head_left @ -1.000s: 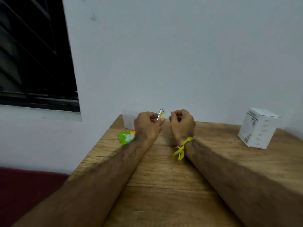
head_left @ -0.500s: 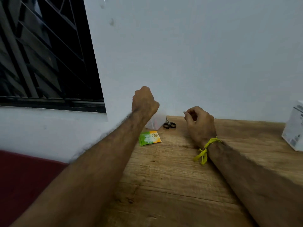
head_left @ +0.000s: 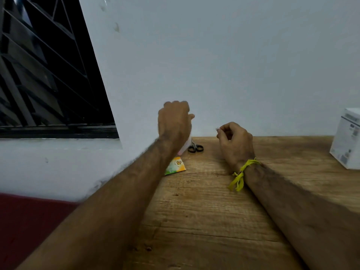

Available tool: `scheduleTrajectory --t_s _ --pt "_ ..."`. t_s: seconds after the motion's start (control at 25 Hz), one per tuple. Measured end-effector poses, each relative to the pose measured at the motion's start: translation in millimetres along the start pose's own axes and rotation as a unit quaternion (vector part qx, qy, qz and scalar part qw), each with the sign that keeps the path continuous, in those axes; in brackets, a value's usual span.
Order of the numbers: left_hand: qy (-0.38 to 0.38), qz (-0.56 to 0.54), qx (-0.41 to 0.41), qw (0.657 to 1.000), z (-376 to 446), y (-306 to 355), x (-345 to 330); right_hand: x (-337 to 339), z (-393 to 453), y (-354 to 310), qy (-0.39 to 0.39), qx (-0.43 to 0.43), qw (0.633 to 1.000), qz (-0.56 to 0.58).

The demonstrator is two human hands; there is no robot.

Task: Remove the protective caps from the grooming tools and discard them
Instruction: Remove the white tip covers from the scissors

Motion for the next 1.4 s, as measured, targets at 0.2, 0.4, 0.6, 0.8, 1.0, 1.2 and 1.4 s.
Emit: scheduleTrajectory --t_s 0.2,0.4,0.6,0.8,1.0,1.2,1.4 --pt "-0.163 0.041 -0.087 0.982 -50.5 37.3 -25.5 11.8 5.1 9.4 0.067 -0.013 0.998 -0.001" --pt "-0.176 0.092 -0.108 0.974 -68.5 47.8 -40.5 20.3 10.6 22.0 0.086 -0.033 0.996 -0.01" --pt "-0.163 -0.05 -0.01 0.985 -72.9 35.5 -31.2 20.8 11.0 22.0 0.08 -0.02 0.996 -0.024" --pt "-0.274 -0.011 0.09 0.957 -56.6 41.7 -28.1 23.0 9.2 19.7 0.071 -0.027 0.997 -0.017" --pt "-0.374 -0.161 0.184 0.895 -44.2 48.3 -27.4 28.4 11.0 21.7 0.078 -0.046 0.996 -0.001" --pt "-0.293 -0.502 0.178 0.794 -76.8 49.2 -3.5 33.4 14.7 28.1 0.103 -0.069 0.992 0.003" --pt "-0.274 -0.544 0.24 0.756 -110.4 33.7 -11.1 35.1 10.6 22.4 0.088 -0.062 0.994 0.0"
Point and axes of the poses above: each hand's wrist, its own z-axis towards the middle knuckle, its own x-axis out of the back of the hand, y = z × x, the point moved 1 cm from there along z, towards the middle knuckle, and after that the axes turned 9 degrees about x, right-handed, at the moved point
